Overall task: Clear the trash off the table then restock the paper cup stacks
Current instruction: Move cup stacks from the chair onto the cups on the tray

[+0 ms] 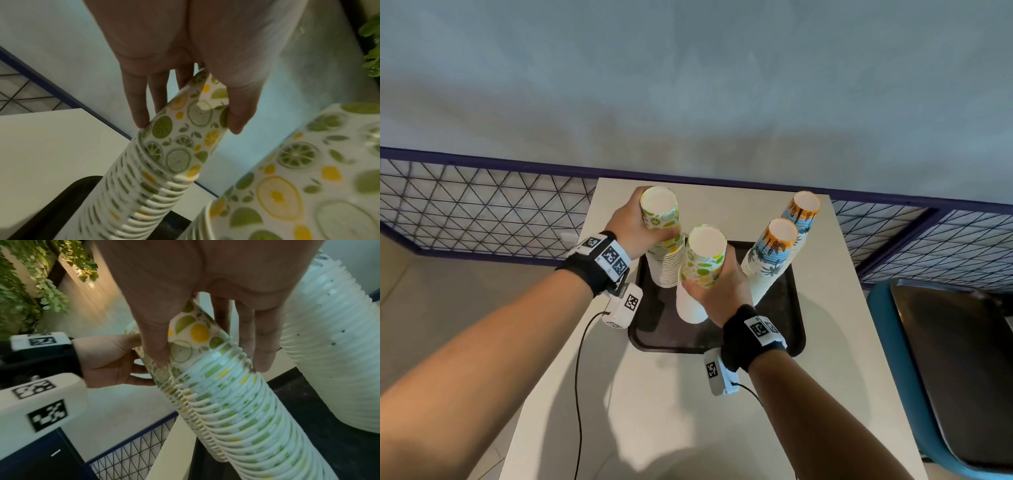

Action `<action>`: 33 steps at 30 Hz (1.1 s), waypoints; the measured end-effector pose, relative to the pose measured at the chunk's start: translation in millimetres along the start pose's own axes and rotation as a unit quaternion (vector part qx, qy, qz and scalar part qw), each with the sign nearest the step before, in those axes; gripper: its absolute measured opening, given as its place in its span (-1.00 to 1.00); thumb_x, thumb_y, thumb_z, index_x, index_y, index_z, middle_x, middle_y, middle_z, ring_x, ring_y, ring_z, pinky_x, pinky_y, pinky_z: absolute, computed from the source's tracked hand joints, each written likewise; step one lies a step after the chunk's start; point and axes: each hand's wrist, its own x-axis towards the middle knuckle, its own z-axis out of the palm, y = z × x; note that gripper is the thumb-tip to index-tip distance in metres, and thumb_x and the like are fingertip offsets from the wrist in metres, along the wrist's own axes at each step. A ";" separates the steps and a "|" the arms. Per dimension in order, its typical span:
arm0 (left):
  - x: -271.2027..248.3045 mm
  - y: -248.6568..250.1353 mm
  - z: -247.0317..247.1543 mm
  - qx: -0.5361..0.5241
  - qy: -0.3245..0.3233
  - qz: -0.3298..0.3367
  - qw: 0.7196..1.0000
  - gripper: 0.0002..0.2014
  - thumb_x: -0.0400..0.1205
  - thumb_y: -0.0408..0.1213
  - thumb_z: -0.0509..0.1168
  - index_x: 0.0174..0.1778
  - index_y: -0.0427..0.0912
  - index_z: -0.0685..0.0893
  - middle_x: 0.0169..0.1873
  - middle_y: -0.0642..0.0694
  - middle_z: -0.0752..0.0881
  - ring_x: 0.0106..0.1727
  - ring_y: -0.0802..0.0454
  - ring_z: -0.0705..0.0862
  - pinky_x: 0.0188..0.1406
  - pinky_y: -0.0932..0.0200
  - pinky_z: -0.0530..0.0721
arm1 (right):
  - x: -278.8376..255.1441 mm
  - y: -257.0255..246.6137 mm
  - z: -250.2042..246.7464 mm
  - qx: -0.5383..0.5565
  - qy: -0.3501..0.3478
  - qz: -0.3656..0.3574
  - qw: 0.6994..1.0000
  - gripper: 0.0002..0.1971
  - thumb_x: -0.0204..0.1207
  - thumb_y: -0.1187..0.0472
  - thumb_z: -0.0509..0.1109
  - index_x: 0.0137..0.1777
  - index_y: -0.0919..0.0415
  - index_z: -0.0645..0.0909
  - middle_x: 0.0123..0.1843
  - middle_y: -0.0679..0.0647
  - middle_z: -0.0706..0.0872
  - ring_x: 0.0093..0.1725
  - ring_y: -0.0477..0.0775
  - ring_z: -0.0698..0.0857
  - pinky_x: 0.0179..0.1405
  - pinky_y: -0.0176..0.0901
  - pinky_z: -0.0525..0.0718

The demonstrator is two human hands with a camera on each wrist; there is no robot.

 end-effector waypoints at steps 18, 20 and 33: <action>-16.1 -3.2 -6.7 0.001 -0.013 -0.015 1.000 -0.19 0.44 -0.14 0.72 0.56 -0.02 0.47 0.23 0.06 0.71 0.22 -0.03 0.73 0.17 0.11 0.66 | 45.7 -15.0 -2.3 -0.012 0.053 0.069 0.996 -0.10 0.34 -0.08 0.61 0.60 -0.01 0.21 0.34 0.14 0.66 0.28 0.27 0.69 0.30 0.21 0.71; -15.6 0.4 -5.7 0.000 -0.016 -0.019 1.000 -0.20 0.46 -0.15 0.71 0.57 -0.02 0.47 0.24 0.05 0.71 0.21 -0.01 0.71 0.16 0.12 0.64 | 45.4 -14.5 0.1 -0.018 0.062 0.069 0.995 -0.10 0.34 -0.07 0.60 0.60 0.02 0.20 0.35 0.16 0.67 0.29 0.29 0.69 0.29 0.23 0.72; -32.7 61.9 -26.7 0.061 0.065 0.107 0.990 0.16 0.38 0.09 0.72 0.82 0.03 0.18 0.74 -0.10 0.37 0.74 -0.08 0.34 0.73 -0.07 0.33 | -21.8 -14.5 -43.5 -0.034 0.012 0.031 0.999 -0.18 0.47 -0.07 0.59 0.63 0.25 0.37 0.49 0.17 0.62 0.46 0.19 0.62 0.55 0.07 0.54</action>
